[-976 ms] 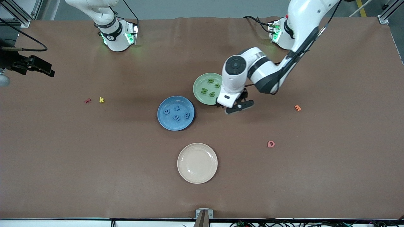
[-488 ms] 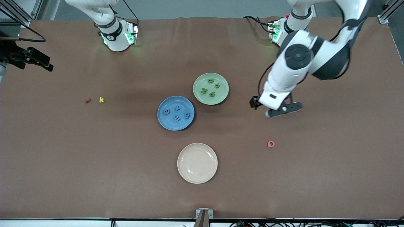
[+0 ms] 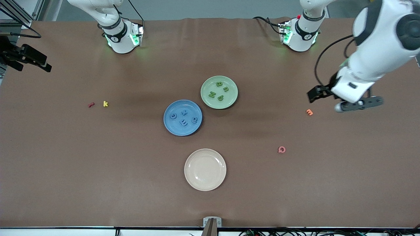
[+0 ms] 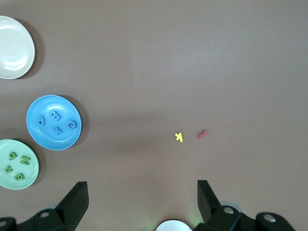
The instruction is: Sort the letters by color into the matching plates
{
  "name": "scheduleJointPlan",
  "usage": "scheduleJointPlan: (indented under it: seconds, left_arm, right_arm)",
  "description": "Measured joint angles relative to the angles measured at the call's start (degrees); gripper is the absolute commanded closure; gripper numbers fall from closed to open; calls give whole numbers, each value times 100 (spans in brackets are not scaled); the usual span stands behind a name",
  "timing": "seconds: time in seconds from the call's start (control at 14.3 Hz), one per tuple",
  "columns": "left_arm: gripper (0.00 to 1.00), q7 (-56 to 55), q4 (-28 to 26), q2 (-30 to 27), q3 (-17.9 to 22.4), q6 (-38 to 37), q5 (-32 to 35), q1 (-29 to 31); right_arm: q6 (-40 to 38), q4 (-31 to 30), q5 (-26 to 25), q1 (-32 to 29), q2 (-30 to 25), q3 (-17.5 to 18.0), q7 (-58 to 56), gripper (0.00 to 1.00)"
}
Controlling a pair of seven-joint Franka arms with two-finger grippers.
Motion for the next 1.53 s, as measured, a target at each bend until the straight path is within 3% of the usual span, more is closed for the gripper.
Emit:
scheduleJointPlan:
  seconds: [0.42,0.77,0.91,1.12,1.53]
  left_arm:
    - [1,1601,644,3,32,-481,-20,1385]
    - [1,2036,713,6,525,-375,-293,1282]
    - [1,2059,717,7,1191,-368,-309,587]
    - [1,2058,723,7,2777,-360,-314,-1088]
    - [1,2057,879,-16,4660,-364,-314,-2971]
  right_arm:
    - [9,-1,-50,1,-4,7,-106,0]
    - [1,-18,-52,1,-4,7,-111,0]
    - [1,-19,-55,1,-8,6,-119,0]
    - [1,-27,-84,1,-13,6,-129,0]
    - [3,-123,-125,1,-57,6,-137,0]
